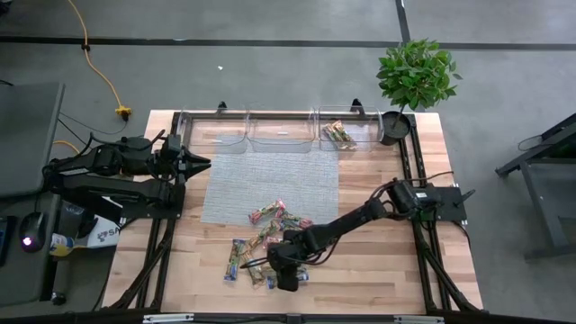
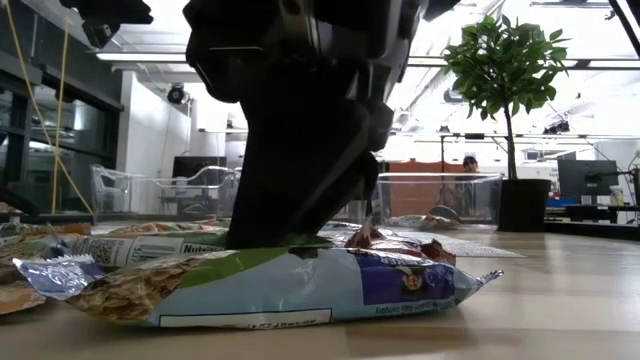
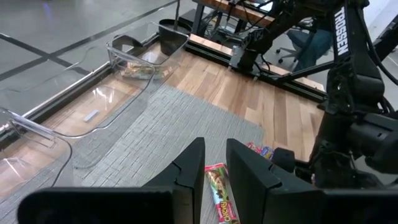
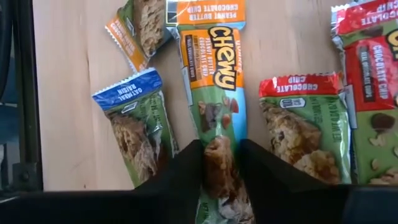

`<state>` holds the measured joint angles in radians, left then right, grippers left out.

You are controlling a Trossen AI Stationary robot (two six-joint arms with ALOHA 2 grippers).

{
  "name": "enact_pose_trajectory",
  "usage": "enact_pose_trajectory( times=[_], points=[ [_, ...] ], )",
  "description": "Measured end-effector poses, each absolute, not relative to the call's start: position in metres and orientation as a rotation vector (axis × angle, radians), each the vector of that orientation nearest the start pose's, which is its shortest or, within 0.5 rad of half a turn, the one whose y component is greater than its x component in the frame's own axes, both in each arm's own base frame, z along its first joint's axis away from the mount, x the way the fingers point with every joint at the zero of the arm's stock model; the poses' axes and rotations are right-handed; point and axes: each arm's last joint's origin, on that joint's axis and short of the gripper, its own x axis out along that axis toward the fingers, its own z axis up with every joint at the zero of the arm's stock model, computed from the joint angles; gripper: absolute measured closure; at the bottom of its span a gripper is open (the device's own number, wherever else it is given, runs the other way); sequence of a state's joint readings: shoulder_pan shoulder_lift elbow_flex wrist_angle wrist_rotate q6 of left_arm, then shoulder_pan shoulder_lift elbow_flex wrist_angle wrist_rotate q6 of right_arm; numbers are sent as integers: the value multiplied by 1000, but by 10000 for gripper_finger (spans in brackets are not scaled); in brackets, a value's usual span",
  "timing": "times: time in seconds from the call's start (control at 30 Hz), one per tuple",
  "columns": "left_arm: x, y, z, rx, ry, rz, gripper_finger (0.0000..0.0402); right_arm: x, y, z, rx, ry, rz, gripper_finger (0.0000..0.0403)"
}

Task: Pick and place Granola Bars by type
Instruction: Put the yellow granola bar into the right transparent bin

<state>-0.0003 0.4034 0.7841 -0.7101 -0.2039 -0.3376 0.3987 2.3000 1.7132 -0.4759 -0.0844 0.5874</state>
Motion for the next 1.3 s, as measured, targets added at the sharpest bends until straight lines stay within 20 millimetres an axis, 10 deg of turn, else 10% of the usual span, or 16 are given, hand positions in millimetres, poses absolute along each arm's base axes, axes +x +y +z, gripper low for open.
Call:
enact_pose_trajectory(
  times=[0.6,0.9,1.3],
  points=[
    [73,6,323,-301,291,248,336,474,167,221,199,997,21,344],
    [73,6,323,-301,292,248,336,470,98,291,162,987,-359,349],
    [73,6,323,-301,292,248,336,390,-29,327,260,1076,-848,351]
  ],
)
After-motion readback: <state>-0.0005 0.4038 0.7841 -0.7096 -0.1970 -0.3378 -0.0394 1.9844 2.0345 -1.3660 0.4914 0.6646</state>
